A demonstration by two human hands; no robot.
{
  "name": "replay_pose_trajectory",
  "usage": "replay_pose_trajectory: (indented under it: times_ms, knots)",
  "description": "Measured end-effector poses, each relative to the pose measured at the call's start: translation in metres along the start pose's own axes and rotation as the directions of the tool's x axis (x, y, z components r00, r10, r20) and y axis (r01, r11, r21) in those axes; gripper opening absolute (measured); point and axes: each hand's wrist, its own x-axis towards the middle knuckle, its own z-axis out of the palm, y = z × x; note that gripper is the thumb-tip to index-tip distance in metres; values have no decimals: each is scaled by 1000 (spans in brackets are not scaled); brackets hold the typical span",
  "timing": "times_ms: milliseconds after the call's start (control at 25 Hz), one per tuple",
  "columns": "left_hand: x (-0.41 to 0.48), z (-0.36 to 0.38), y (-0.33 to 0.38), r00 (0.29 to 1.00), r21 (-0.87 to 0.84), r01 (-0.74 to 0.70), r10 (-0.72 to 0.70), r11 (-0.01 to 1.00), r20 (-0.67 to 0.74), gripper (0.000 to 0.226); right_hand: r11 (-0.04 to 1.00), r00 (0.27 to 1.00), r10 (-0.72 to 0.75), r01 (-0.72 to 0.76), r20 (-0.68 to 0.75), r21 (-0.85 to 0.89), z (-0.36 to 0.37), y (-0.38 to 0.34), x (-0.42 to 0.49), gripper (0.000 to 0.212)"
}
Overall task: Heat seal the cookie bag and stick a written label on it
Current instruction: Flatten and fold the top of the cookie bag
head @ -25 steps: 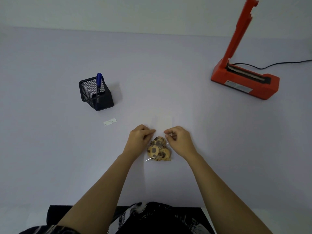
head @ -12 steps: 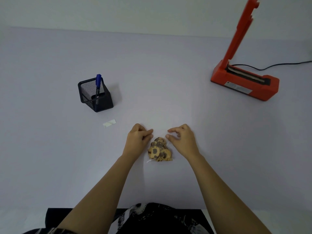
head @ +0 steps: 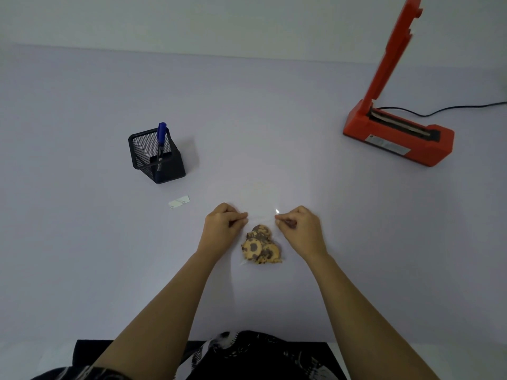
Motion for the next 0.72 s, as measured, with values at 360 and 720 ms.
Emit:
replay_pose_trajectory:
  times_ms: [360, 720]
  knots:
    - [12, -4, 0, 980, 80, -64, 48, 995, 192, 22, 987, 989, -103, 114, 102, -109, -6, -6, 9, 18]
    - [25, -11, -4, 932, 285, -159, 49, 945, 359, 41, 969, 967, -190, 213, 171, -124, -8, -16, 19, 16]
